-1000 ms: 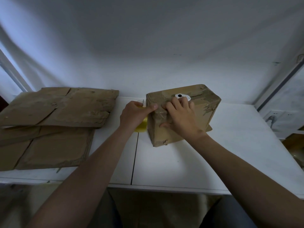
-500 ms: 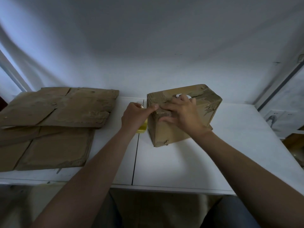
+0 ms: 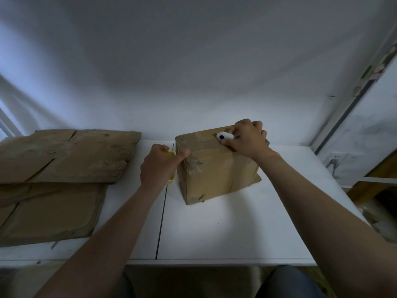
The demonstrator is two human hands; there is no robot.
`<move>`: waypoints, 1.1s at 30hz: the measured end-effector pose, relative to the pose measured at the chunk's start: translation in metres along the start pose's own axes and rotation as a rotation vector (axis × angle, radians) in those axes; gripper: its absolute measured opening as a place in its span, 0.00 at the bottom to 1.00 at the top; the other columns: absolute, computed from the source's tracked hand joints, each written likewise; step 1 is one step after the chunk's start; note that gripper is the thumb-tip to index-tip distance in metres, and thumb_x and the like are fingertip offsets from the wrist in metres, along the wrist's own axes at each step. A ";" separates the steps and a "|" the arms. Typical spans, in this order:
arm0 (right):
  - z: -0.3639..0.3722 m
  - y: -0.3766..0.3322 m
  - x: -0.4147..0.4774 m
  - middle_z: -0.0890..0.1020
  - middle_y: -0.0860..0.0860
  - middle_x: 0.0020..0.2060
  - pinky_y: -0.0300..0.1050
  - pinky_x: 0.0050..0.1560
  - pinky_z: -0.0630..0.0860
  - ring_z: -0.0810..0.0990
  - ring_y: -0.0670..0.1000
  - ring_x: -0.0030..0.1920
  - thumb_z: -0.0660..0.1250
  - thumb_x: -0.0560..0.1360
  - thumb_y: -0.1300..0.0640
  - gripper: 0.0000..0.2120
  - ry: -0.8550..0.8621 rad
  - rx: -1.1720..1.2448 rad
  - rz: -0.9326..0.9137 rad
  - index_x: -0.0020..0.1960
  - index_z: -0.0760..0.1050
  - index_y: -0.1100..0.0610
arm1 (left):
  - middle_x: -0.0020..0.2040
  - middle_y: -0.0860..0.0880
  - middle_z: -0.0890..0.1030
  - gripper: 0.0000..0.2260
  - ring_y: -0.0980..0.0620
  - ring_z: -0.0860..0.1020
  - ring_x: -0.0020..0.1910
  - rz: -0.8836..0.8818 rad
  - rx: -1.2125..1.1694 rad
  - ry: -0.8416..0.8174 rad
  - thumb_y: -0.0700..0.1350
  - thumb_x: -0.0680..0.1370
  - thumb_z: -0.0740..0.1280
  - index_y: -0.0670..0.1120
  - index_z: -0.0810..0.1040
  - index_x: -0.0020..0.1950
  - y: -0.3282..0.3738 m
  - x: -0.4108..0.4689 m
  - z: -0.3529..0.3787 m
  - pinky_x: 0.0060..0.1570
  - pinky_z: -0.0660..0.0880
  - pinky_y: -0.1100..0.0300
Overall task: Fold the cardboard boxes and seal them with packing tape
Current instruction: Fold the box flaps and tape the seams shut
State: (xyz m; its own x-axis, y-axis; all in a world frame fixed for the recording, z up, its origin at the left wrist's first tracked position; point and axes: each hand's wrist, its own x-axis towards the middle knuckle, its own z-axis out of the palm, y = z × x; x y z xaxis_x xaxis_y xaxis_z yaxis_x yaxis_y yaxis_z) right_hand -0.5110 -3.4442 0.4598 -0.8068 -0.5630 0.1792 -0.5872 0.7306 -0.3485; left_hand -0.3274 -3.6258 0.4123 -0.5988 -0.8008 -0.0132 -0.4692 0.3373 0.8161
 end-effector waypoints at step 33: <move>-0.006 -0.009 -0.113 0.79 0.47 0.36 0.37 0.34 0.68 0.78 0.47 0.38 0.67 0.79 0.44 0.13 0.060 0.445 -0.008 0.43 0.75 0.53 | 0.63 0.54 0.70 0.32 0.52 0.74 0.59 0.196 -0.224 -0.201 0.53 0.74 0.75 0.59 0.63 0.74 0.020 -0.120 -0.015 0.44 0.72 0.62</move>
State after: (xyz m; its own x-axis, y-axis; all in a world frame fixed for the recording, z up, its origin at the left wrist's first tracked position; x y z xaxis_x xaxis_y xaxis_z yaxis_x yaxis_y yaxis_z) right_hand -0.4147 -3.3848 0.4478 -0.8126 -0.5347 0.2320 -0.5186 0.4815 -0.7066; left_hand -0.2553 -3.5299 0.4388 -0.7895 -0.6107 0.0614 -0.1917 0.3403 0.9206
